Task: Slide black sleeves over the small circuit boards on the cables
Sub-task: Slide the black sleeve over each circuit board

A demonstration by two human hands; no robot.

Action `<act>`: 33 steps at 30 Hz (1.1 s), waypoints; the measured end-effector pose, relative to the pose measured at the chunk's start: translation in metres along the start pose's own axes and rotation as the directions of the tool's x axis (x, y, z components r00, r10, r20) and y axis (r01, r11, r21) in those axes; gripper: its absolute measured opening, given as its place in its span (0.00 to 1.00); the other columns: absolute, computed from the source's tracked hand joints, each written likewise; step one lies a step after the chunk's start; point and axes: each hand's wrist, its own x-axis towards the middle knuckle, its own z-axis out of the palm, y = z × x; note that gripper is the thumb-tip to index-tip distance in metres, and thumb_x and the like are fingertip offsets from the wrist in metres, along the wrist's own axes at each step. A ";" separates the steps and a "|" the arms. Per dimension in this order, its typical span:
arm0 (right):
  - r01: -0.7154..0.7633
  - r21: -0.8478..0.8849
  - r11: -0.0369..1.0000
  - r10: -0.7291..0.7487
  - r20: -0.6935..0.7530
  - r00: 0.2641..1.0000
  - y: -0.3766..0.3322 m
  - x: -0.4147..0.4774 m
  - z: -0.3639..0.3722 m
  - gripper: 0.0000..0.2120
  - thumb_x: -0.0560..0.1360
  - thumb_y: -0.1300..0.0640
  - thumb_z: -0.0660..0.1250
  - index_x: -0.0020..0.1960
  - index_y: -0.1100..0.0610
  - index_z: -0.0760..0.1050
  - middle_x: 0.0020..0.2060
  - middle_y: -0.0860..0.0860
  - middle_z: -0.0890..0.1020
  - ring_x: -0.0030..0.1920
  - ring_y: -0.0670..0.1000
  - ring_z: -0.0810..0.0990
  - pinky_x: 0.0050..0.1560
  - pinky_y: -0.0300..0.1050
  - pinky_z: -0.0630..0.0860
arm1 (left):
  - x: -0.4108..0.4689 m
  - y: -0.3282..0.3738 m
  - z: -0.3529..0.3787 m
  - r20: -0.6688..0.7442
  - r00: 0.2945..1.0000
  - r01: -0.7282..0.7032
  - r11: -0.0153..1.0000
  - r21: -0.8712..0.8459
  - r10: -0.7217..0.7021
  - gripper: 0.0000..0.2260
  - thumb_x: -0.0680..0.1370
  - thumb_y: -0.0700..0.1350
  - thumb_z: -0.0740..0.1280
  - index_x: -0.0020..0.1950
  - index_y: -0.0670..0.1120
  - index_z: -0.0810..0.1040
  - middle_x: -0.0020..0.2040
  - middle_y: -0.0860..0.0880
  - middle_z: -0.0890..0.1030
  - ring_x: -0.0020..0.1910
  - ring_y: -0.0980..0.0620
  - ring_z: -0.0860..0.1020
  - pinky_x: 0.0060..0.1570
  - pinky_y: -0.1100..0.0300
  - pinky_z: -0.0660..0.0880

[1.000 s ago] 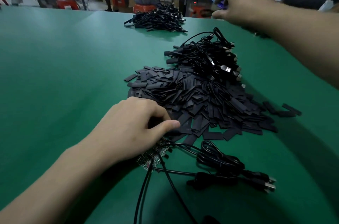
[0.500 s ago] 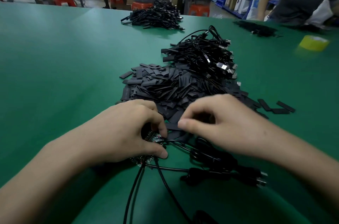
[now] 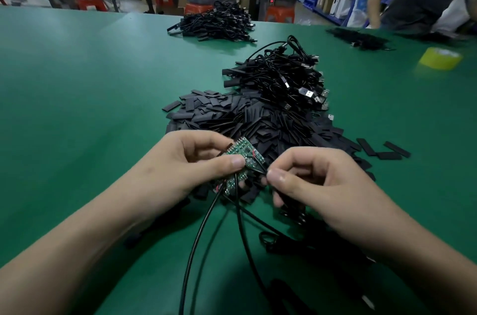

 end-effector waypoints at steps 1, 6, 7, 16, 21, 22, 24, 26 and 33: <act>-0.014 0.012 1.000 0.014 0.004 1.000 0.000 0.000 -0.001 0.08 0.78 0.49 0.69 0.43 0.51 0.82 0.35 0.50 0.86 0.32 0.45 0.76 0.35 0.35 0.72 | 0.000 -0.001 0.003 -0.027 0.999 0.020 0.999 -0.033 -0.021 0.10 0.69 0.46 0.77 0.48 0.45 0.86 0.44 0.43 0.87 0.38 0.56 0.83 0.40 0.69 0.77; 0.054 -0.165 0.985 -0.065 -0.063 0.996 0.002 0.004 0.002 0.17 0.77 0.36 0.63 0.42 0.49 0.78 0.33 0.46 0.83 0.31 0.43 0.76 0.36 0.39 0.71 | 0.000 0.000 0.008 -0.073 0.997 0.024 0.998 0.065 -0.020 0.12 0.66 0.52 0.80 0.45 0.48 0.87 0.41 0.30 0.81 0.38 0.47 0.72 0.43 0.54 0.67; 0.071 -0.199 0.977 -0.085 -0.062 0.994 0.002 0.004 0.004 0.18 0.78 0.37 0.62 0.41 0.50 0.77 0.31 0.45 0.82 0.31 0.41 0.74 0.35 0.36 0.69 | 0.000 0.001 0.010 -0.053 0.998 0.021 0.996 0.084 -0.017 0.13 0.66 0.54 0.80 0.45 0.48 0.87 0.40 0.29 0.80 0.38 0.46 0.69 0.43 0.52 0.64; 0.049 -0.018 0.999 -0.049 0.016 0.999 0.009 0.006 0.009 0.22 0.81 0.44 0.60 0.40 0.62 0.66 0.30 0.54 0.68 0.31 0.48 0.65 0.32 0.43 0.62 | 0.000 0.004 0.021 0.011 1.000 0.007 0.996 0.094 -0.008 0.09 0.70 0.53 0.78 0.43 0.48 0.86 0.35 0.41 0.81 0.34 0.48 0.68 0.39 0.51 0.64; -0.036 0.237 0.971 0.012 0.100 0.995 0.015 0.007 0.012 0.19 0.83 0.46 0.61 0.40 0.57 0.72 0.35 0.57 0.77 0.30 0.43 0.69 0.30 0.33 0.66 | 0.001 0.002 0.023 0.026 0.999 0.019 0.999 0.030 -0.020 0.09 0.69 0.49 0.77 0.43 0.44 0.86 0.39 0.39 0.84 0.38 0.47 0.73 0.39 0.60 0.70; -0.053 0.285 0.957 0.021 0.112 0.994 0.016 0.007 0.013 0.18 0.84 0.47 0.61 0.41 0.58 0.73 0.35 0.56 0.78 0.29 0.40 0.71 0.30 0.31 0.67 | 0.001 0.001 0.023 0.028 0.999 0.025 0.999 0.024 -0.026 0.09 0.69 0.48 0.77 0.43 0.44 0.86 0.40 0.37 0.84 0.38 0.46 0.73 0.41 0.57 0.70; -0.079 0.356 0.931 0.034 0.131 0.991 0.016 0.008 0.014 0.16 0.83 0.49 0.61 0.43 0.60 0.74 0.36 0.56 0.79 0.29 0.39 0.75 0.29 0.28 0.68 | 0.001 -0.001 0.022 0.033 0.999 0.031 0.999 0.010 -0.032 0.08 0.69 0.47 0.78 0.43 0.43 0.86 0.40 0.37 0.84 0.39 0.46 0.74 0.41 0.57 0.71; -0.096 0.392 0.915 0.041 0.147 0.988 0.017 0.008 0.014 0.16 0.82 0.50 0.61 0.43 0.60 0.75 0.36 0.54 0.79 0.30 0.39 0.76 0.30 0.29 0.68 | 0.002 -0.003 0.022 0.041 0.999 0.029 0.999 -0.013 -0.028 0.06 0.70 0.45 0.77 0.42 0.43 0.86 0.39 0.38 0.84 0.38 0.47 0.76 0.42 0.58 0.72; -0.086 0.311 0.946 0.052 0.116 0.992 0.022 0.013 0.005 0.17 0.80 0.46 0.62 0.44 0.60 0.78 0.34 0.52 0.79 0.35 0.54 0.71 0.35 0.45 0.65 | 0.003 -0.004 0.019 0.100 0.995 -0.006 0.999 -0.037 0.010 0.07 0.68 0.47 0.77 0.44 0.47 0.87 0.39 0.46 0.87 0.36 0.57 0.82 0.40 0.70 0.76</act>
